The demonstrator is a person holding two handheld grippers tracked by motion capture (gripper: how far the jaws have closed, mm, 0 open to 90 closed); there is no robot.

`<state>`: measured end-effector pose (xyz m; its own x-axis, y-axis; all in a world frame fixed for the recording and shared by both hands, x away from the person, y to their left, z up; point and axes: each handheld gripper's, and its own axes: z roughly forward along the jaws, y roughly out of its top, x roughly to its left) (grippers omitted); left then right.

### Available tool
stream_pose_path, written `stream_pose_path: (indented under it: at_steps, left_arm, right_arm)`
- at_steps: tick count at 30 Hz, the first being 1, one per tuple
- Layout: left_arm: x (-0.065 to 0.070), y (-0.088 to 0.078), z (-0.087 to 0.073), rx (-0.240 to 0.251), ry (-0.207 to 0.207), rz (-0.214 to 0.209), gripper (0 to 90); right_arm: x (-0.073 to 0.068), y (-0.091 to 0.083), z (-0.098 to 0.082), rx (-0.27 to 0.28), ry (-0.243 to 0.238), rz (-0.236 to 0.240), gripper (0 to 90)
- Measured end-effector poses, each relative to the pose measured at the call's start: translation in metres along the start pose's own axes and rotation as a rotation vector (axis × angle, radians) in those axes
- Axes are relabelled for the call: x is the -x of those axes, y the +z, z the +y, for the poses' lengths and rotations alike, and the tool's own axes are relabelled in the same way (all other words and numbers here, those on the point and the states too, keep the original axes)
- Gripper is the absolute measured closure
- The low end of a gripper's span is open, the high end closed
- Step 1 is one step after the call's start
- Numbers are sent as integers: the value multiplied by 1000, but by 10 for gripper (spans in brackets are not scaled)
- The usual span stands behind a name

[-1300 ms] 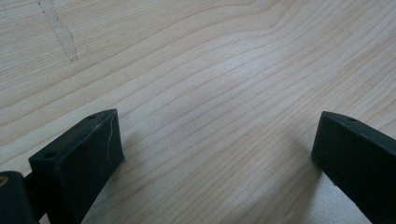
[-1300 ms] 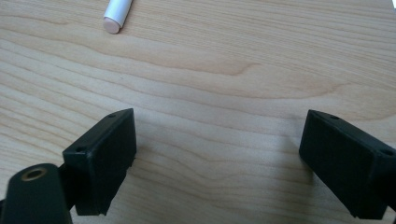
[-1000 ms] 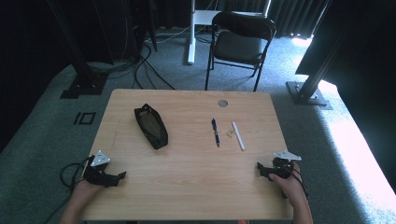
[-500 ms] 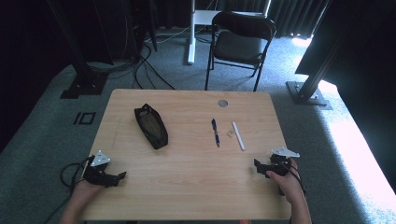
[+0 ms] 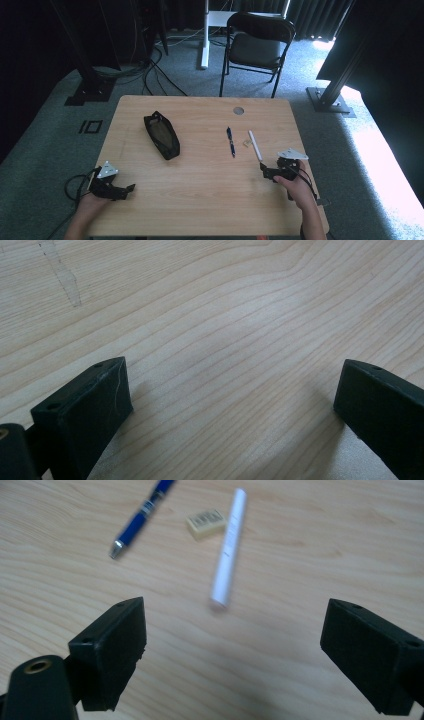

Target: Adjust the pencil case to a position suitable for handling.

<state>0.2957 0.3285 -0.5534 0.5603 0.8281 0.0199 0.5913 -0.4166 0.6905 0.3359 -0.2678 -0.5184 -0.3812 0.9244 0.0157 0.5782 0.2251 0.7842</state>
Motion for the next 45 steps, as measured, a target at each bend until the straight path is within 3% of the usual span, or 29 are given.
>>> stream_pose_path:
  at_steps: [21, 45]
  left_arm:
    - [0, 0, 0, 0, 0, 0, 21]
    - [0, 0, 0, 1, -2, 2, 21]
  right_arm:
    - [-62, 31, 36, 26, -83, 129, 111]
    - [-136, 56, 52, 47, -179, 263, 111]
